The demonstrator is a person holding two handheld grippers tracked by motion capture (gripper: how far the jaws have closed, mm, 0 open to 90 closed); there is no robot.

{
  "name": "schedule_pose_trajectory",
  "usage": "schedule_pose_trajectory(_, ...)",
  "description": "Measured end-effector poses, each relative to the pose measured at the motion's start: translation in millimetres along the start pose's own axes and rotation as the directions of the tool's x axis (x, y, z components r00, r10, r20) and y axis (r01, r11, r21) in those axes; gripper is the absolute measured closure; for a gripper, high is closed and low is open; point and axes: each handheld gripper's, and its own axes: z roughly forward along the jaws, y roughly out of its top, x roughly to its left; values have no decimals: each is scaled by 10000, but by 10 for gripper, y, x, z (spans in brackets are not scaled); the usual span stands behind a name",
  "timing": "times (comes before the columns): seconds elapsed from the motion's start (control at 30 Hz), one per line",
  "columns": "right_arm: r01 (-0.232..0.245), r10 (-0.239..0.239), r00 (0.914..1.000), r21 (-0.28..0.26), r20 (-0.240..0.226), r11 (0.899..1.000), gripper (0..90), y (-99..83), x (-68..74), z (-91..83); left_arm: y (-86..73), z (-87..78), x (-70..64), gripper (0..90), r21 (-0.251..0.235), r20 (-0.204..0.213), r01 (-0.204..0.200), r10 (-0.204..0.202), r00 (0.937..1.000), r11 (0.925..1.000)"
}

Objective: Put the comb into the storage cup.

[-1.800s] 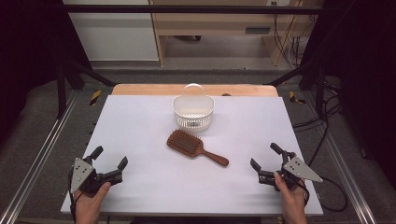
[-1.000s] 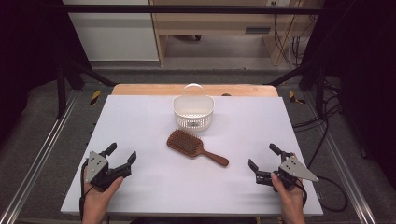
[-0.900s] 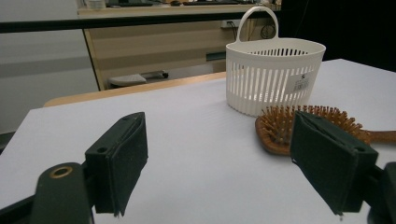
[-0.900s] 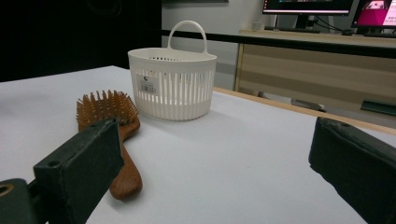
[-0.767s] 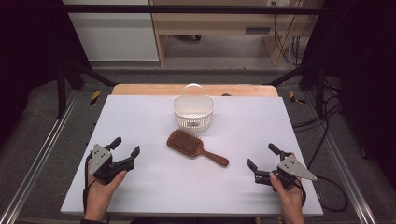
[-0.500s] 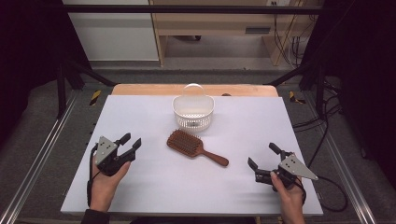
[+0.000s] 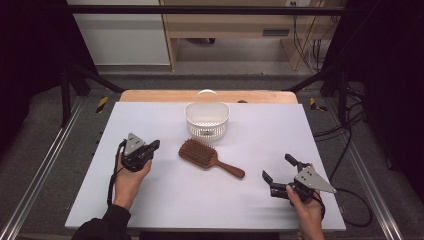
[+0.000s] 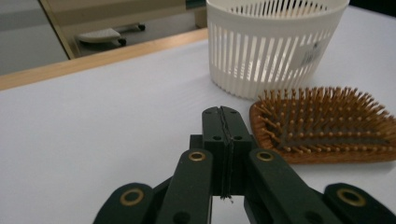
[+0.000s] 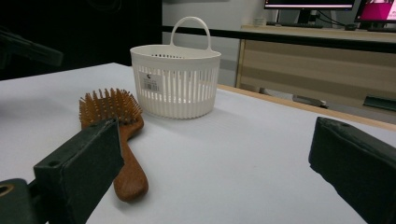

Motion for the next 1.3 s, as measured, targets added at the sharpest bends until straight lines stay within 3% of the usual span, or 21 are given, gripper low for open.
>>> schedule_pose_trajectory(0.17, -27, 27, 10000, 79, -17, 10000, 30, -13, -4, 5, 34, 269, -37, 897, 1003, 190, -542, 526, 9984, 9935)
schedule_pose_trajectory(0.27, -62, 62, 10000, 54, -28, 10000, 30, -10, -3, 3, 50, 392, -36, 897, 1166, 263, -530, 503, 9984, 9918)
schedule_pose_trajectory(0.3, -100, 100, 9999, 8, -57, 9999, 30, -4, 4, 1, 62, 471, -25, 897, 1190, 481, -133, 76, 9988, 9928)
schedule_pose_trajectory(0.37, -93, 93, 9999, 9, -82, 10000, 30, -2, 7, 0, 74, 505, -23, 897, 1218, 545, -52, -14, 9985, 9925)
schedule_pose_trajectory(0.6, -107, 109, 9997, 80, -206, 9999, 31, -2, 27, 0, 143, 747, -44, 897, 1724, 645, -444, 337, 9973, 9840)
schedule_pose_trajectory(0.7, -183, 186, 9995, 85, -261, 9998, 31, -11, 25, 4, 141, 824, -46, 897, 1821, 720, -391, 263, 9971, 9825)
schedule_pose_trajectory(0.73, -211, 214, 9993, 108, -291, 9997, 31, -17, 26, 8, 126, 872, -59, 897, 2010, 845, -536, 372, 9957, 9781)
schedule_pose_trajectory(0.87, -261, 268, 9990, 201, -357, 9995, 32, -28, 22, 2, 120, 913, -94, 898, 2098, 929, -638, 451, 9947, 9756)
schedule_pose_trajectory(0.9, -285, 290, 9990, 146, -354, 9995, 32, -23, 20, -13, 119, 945, -126, 898, 2317, 991, -909, 694, 9927, 9685)
schedule_pose_trajectory(0.97, -291, 294, 9990, 105, -334, 9995, 33, -18, 21, -19, 113, 960, -142, 897, 2390, 1038, -987, 756, 9917, 9660)
schedule_pose_trajectory(1.0, -270, 271, 9991, 49, -338, 9996, 34, -3, 28, -30, 108, 976, -190, 898, 2493, 942, -1423, 1223, 9880, 9579)
schedule_pose_trajectory(1.07, -222, 223, 9993, 39, -301, 9997, 37, 6, 34, -36, 109, 978, -203, 897, 2482, 869, -1444, 1265, 9882, 9579)
schedule_pose_trajectory(1.1, -150, 150, 9997, 16, -180, 9999, 40, 25, 45, -48, 112, 975, -205, 898, 2435, 917, -1238, 1042, 9903, 9620)
schedule_pose_trajectory(1.3, -289, 293, 9994, 159, -204, 9995, 41, 70, 94, -44, 127, 984, -314, 898, 2370, 1224, -1399, 1133, 9860, 9614)
